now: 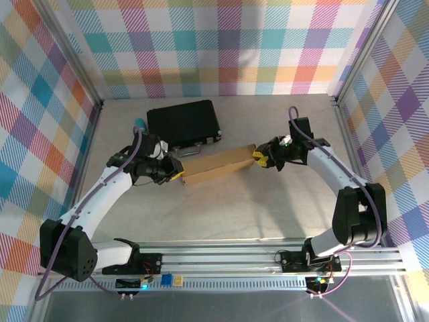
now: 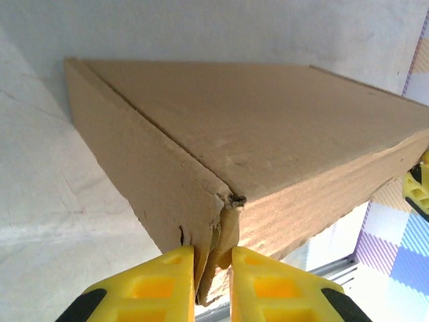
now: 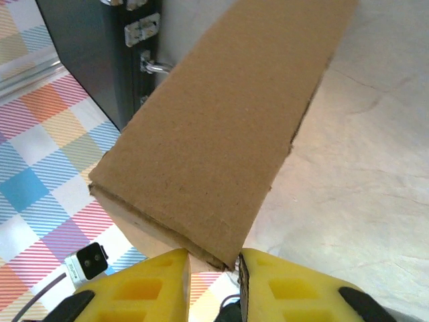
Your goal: Fold the paper box
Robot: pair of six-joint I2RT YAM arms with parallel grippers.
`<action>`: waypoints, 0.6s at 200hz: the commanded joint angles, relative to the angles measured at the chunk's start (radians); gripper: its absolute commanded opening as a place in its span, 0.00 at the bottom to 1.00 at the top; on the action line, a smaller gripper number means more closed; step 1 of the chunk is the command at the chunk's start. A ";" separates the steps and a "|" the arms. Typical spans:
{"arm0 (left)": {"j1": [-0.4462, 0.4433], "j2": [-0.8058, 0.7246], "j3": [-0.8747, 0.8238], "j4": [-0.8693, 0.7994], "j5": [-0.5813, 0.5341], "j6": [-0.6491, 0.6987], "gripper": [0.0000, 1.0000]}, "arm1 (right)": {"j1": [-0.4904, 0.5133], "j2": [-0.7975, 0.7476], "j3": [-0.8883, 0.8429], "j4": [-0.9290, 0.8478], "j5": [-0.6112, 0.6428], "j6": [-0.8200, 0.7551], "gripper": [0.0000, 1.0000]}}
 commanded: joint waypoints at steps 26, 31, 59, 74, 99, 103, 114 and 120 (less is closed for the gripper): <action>-0.060 -0.041 -0.087 -0.058 -0.060 -0.012 0.21 | -0.036 -0.050 -0.102 -0.102 0.064 -0.099 0.25; -0.067 -0.037 -0.092 -0.053 -0.063 -0.014 0.21 | -0.037 -0.050 -0.109 -0.103 0.066 -0.102 0.25; -0.088 0.002 -0.133 -0.011 -0.071 -0.015 0.25 | -0.037 -0.002 -0.152 -0.077 0.067 -0.121 0.33; -0.090 0.018 -0.132 -0.018 -0.079 -0.014 0.30 | -0.037 0.023 -0.164 -0.079 0.071 -0.127 0.35; -0.089 -0.016 -0.093 -0.072 -0.125 -0.019 0.37 | -0.037 -0.011 -0.167 -0.090 0.109 -0.124 0.41; -0.088 -0.020 -0.083 -0.085 -0.133 -0.019 0.38 | -0.037 -0.017 -0.166 -0.089 0.114 -0.123 0.42; -0.082 -0.020 -0.058 -0.108 -0.139 -0.021 0.40 | -0.037 -0.035 -0.165 -0.079 0.123 -0.115 0.45; -0.076 -0.021 -0.046 -0.111 -0.135 -0.026 0.41 | -0.037 -0.044 -0.165 -0.071 0.127 -0.112 0.47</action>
